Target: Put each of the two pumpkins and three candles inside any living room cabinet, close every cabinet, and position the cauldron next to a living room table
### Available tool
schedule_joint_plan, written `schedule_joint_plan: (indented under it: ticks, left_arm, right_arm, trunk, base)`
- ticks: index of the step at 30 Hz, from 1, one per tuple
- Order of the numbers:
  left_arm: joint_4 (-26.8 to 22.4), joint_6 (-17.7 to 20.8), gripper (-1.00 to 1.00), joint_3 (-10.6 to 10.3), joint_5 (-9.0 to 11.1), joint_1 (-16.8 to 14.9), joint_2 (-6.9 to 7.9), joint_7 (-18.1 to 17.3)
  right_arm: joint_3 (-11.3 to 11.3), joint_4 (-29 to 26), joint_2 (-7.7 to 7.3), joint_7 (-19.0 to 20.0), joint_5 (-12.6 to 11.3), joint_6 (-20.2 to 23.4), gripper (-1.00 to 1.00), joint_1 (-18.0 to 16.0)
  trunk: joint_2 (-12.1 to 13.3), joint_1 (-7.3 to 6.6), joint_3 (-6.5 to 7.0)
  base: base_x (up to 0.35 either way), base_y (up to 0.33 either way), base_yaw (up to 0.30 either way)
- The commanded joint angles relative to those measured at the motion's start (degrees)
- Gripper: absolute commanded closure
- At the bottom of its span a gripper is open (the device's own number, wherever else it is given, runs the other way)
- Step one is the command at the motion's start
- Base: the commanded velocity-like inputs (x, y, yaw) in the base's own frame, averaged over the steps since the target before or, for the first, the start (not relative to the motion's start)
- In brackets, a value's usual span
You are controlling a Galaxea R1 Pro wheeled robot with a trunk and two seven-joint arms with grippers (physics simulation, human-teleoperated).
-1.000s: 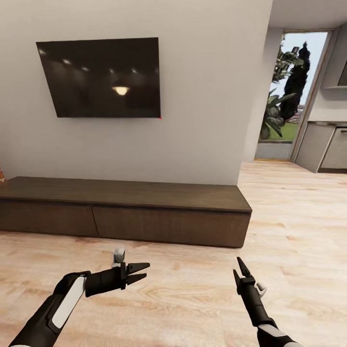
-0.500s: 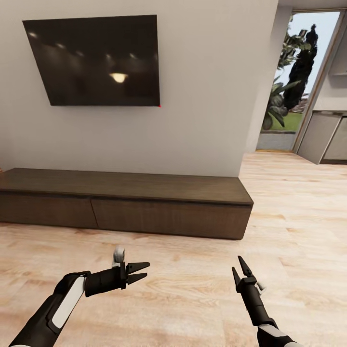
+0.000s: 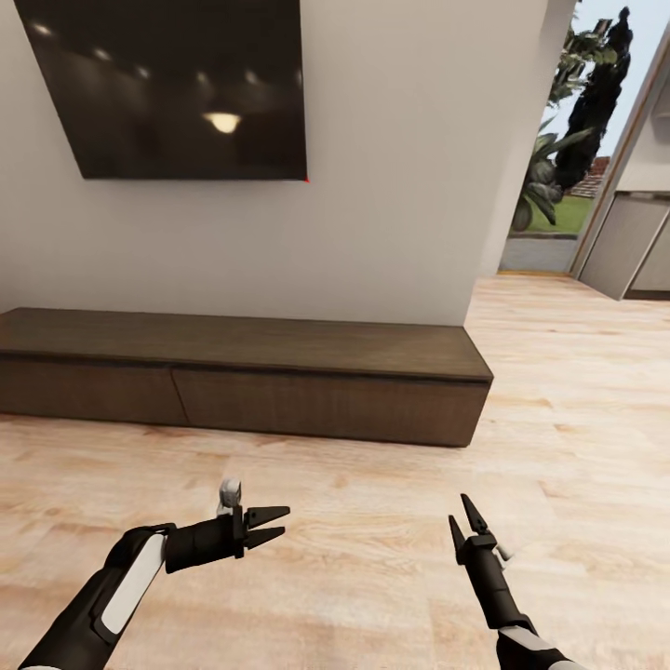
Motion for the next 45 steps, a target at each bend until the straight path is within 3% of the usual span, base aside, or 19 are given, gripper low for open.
schedule_joint_plan:
  ticks: [1, 14, 19, 28, 45]
  left_arm:
    - [0.0, 0.2, -1.00, -0.1, 0.1, 0.0, 0.01, -0.1]
    - [0.0, 0.2, -1.00, -0.1, 0.1, 0.0, 0.09, -0.1]
    - [0.0, 0.2, -1.00, -0.1, 0.1, 0.0, 0.13, -0.3]
    - [0.0, 0.2, -1.00, -0.1, -0.2, 0.8, 0.23, -4.1]
    - [0.0, 0.1, -1.00, -0.1, -0.2, 1.0, 0.22, -4.4]
  right_arm:
    - [0.4, 0.0, -0.01, 0.2, -0.8, 0.6, -1.00, 0.0]
    - [0.5, 0.1, -0.03, 2.6, -1.8, 0.8, -1.00, 0.0]
    - [0.5, 0.1, -0.02, 2.7, -1.9, 0.7, -1.00, 0.0]
    - [0.5, 0.2, 0.00, 2.5, -1.9, 0.7, -1.00, 0.0]
    - [0.5, 0.2, 0.08, 2.2, -1.8, 0.7, -1.00, 0.0]
  trunk:
    - [0.0, 0.01, -0.28]
    - [-0.1, 0.04, -0.50]
    - [-0.1, 0.04, -0.50]
    - [-0.1, 0.04, -0.50]
    - [-0.1, 0.04, -0.50]
  base:
    - [0.000, 0.000, 0.000]
    - [0.000, 0.000, 0.000]
    - [0.000, 0.000, 0.000]
    - [0.093, 0.000, 0.000]
    - [0.113, 0.000, 0.000]
